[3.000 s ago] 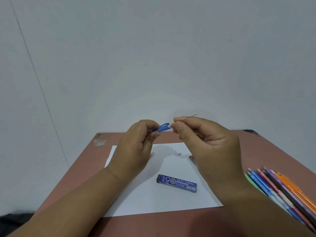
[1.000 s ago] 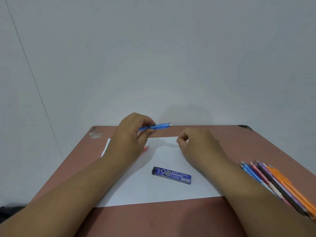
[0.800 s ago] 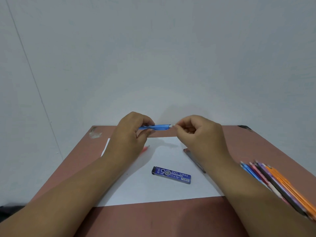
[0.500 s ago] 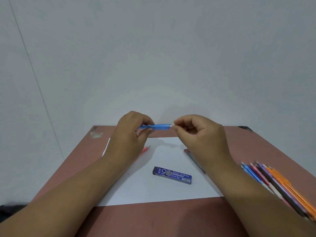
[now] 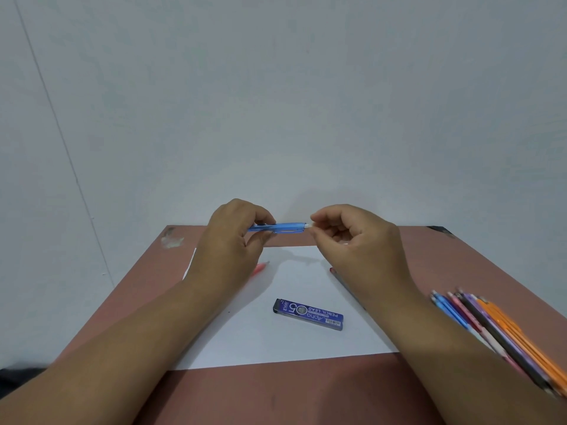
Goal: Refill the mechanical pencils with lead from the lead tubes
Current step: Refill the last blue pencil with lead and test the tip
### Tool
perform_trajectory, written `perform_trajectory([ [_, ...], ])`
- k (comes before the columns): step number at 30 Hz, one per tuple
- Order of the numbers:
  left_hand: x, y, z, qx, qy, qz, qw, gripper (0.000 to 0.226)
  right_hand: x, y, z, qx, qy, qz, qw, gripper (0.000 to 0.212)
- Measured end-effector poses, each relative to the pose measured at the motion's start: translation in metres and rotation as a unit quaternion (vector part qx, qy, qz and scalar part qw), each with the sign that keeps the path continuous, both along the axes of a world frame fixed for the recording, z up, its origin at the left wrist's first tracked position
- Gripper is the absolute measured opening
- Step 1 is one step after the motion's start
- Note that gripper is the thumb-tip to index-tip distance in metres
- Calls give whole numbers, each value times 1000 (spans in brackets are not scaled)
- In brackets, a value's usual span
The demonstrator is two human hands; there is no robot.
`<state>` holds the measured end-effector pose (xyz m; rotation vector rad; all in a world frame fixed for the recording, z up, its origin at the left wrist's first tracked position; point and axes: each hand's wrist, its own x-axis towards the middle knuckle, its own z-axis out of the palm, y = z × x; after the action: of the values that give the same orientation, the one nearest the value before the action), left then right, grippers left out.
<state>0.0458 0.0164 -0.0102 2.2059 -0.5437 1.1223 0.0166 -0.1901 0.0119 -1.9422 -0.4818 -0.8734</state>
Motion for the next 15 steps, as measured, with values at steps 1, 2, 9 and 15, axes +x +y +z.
perform_trajectory([
  [1,1,0,0,4,-5,3,1000,11,0,0,0,-8,-1,2,1000,20],
  [2,2,1,-1,9,-9,7,1000,12,0,0,0,-20,-5,3,1000,21],
  [9,4,3,-1,46,-56,37,997,11,2,-7,3,-125,12,0,992,31],
  [15,3,4,-1,50,-67,28,996,10,-1,-6,5,-92,88,13,992,32],
])
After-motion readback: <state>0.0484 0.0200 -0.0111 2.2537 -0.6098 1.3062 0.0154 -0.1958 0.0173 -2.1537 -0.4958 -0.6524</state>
